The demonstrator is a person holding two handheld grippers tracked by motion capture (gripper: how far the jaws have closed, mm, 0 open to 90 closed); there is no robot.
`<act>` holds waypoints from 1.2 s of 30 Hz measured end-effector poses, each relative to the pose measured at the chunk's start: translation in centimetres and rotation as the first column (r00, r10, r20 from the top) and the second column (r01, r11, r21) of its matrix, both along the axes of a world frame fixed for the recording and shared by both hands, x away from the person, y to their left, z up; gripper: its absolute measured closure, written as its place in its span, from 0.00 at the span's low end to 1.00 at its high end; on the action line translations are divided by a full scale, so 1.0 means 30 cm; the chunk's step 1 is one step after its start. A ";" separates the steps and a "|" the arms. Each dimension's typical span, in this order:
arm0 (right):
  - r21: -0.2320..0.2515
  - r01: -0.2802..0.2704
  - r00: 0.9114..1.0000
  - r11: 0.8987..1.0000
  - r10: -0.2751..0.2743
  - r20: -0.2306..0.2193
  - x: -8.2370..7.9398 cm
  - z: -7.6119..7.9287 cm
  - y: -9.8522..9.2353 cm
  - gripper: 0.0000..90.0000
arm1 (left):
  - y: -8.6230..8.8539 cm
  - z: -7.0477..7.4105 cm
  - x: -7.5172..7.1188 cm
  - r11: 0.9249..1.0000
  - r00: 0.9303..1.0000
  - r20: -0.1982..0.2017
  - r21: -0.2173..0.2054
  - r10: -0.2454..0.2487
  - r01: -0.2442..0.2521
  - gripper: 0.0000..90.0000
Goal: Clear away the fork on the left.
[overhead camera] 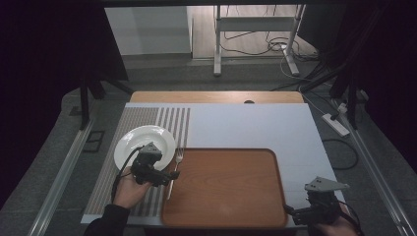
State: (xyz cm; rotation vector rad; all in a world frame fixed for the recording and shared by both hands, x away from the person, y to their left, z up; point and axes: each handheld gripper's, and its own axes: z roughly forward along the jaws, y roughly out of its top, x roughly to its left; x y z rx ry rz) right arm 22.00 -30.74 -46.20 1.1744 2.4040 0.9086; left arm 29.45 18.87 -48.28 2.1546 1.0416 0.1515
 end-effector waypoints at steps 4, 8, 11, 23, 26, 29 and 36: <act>-0.001 0.001 1.000 1.000 -0.001 -0.002 0.000 0.000 0.001 0.00 | 0.015 0.002 -0.010 1.000 1.000 0.012 -0.022 0.003 -0.003 0.00; -0.001 0.002 1.000 1.000 -0.002 -0.001 0.000 -0.001 0.000 0.00 | 0.028 0.000 -0.017 1.000 1.000 0.016 -0.022 0.008 -0.007 0.00; -0.001 0.003 1.000 1.000 -0.003 -0.001 0.000 -0.001 0.000 0.00 | 0.036 -0.001 -0.024 1.000 1.000 0.022 -0.025 0.015 -0.014 0.00; -0.002 0.004 1.000 1.000 -0.004 -0.004 -0.001 -0.001 0.001 0.00 | 0.085 -0.002 -0.060 0.999 0.998 0.043 -0.028 0.042 -0.041 0.00; -0.003 0.006 1.000 1.000 -0.006 -0.005 -0.001 -0.001 0.001 0.00 | 0.100 -0.004 -0.071 0.998 0.998 0.041 -0.029 0.051 -0.049 0.00; -0.006 0.008 1.000 1.000 -0.008 -0.005 -0.001 0.000 0.001 0.00 | 0.115 -0.005 -0.081 0.998 0.997 0.038 -0.032 0.060 -0.059 0.00; -0.004 0.010 1.000 1.000 -0.010 -0.008 -0.001 -0.001 0.001 0.00 | 0.153 -0.011 -0.111 0.995 0.995 0.026 -0.034 0.093 -0.092 0.00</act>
